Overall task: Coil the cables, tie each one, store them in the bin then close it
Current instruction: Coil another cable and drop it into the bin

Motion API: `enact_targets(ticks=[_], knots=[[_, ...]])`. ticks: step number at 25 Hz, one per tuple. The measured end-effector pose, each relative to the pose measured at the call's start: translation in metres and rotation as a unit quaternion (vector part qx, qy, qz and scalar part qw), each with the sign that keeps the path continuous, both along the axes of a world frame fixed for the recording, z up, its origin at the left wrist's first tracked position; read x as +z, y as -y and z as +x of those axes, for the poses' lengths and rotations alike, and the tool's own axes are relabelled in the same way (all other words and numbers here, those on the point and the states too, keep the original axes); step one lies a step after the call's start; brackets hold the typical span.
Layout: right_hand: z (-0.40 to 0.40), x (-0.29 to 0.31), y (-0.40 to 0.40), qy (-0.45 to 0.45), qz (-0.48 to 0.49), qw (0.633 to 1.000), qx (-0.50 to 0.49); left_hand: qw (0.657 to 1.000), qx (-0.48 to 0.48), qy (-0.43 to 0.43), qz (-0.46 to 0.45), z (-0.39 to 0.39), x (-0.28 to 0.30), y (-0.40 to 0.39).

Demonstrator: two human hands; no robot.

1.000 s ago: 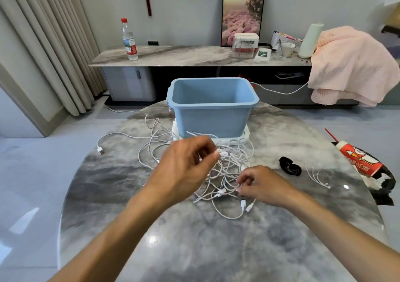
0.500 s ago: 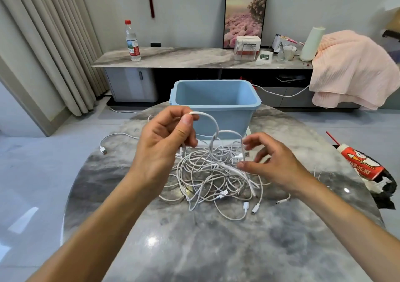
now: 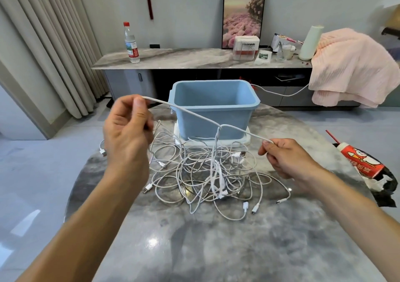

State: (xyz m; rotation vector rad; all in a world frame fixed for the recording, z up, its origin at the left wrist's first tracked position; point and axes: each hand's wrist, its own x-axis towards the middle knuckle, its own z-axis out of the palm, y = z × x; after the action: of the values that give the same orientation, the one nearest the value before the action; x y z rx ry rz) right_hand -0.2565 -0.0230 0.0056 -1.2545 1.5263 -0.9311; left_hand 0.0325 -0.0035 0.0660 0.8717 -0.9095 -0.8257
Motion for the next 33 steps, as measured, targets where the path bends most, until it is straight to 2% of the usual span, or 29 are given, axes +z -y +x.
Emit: enact_targets(ticks=[6, 10, 14, 17, 19, 21, 22, 24, 25, 26, 27, 28, 29, 30, 31, 32, 33], knots=[[-0.048, -0.009, 0.006, 0.022, 0.110, 0.985, -0.128, 0.994, 0.058, -0.091, 0.026, 0.030, 0.005, 0.009], [-0.089, -0.016, 0.008, 0.104, 0.171, 0.949, -0.242, 0.976, 0.076, -0.202, 0.024, 0.071, 0.013, 0.019], [-0.102, -0.011, 0.006, 0.185, 0.159, 0.932, -0.269, 0.975, 0.053, -0.210, 0.052, 0.081, 0.005, 0.021], [-0.096, -0.004, 0.010, 0.191, 0.106, 0.946, -0.238, 0.975, 0.003, -0.198, 0.096, 0.064, 0.005, 0.015], [-0.083, 0.010, 0.010, 0.162, 0.088, 0.968, -0.170, 0.980, -0.025, -0.151, 0.125, 0.047, 0.004, 0.010], [-0.065, 0.021, 0.005, 0.068, 0.122, 0.989, -0.043, 0.988, -0.035, -0.066, 0.136, 0.027, 0.002, 0.008], [-0.056, 0.024, 0.000, -0.021, 0.148, 0.988, 0.029, 0.991, -0.026, -0.010, 0.131, 0.019, 0.002, 0.006], [-0.041, 0.027, -0.008, -0.189, 0.193, 0.949, 0.164, 0.976, 0.046, 0.187, 0.098, 0.017, -0.007, 0.009], [-0.034, 0.029, -0.012, -0.225, 0.206, 0.926, 0.224, 0.938, 0.096, 0.324, 0.082, 0.020, -0.013, 0.010], [-0.028, 0.031, -0.015, -0.224, 0.208, 0.915, 0.264, 0.882, 0.128, 0.449, 0.066, 0.022, -0.018, 0.011], [-0.024, 0.037, -0.019, -0.196, 0.199, 0.920, 0.275, 0.836, 0.127, 0.531, 0.047, 0.021, -0.022, 0.009], [-0.018, 0.045, -0.024, -0.158, 0.179, 0.934, 0.266, 0.814, 0.108, 0.570, 0.034, 0.017, -0.026, 0.008], [-0.011, 0.053, -0.029, -0.121, 0.150, 0.948, 0.255, 0.814, 0.072, 0.575, 0.044, 0.009, -0.028, 0.003], [-0.001, 0.060, -0.035, -0.087, 0.114, 0.958, 0.248, 0.830, 0.005, 0.553, 0.075, -0.001, -0.028, -0.003], [0.014, 0.065, -0.041, -0.056, 0.076, 0.965, 0.244, 0.845, -0.100, 0.507, 0.139, -0.012, -0.026, -0.011], [0.031, 0.067, -0.048, -0.025, 0.035, 0.970, 0.239, 0.846, -0.227, 0.439, 0.202, -0.025, -0.026, -0.019], [0.049, 0.066, -0.054, -0.004, -0.003, 0.975, 0.222, 0.829, -0.343, 0.372, 0.240, -0.038, -0.027, -0.027]])
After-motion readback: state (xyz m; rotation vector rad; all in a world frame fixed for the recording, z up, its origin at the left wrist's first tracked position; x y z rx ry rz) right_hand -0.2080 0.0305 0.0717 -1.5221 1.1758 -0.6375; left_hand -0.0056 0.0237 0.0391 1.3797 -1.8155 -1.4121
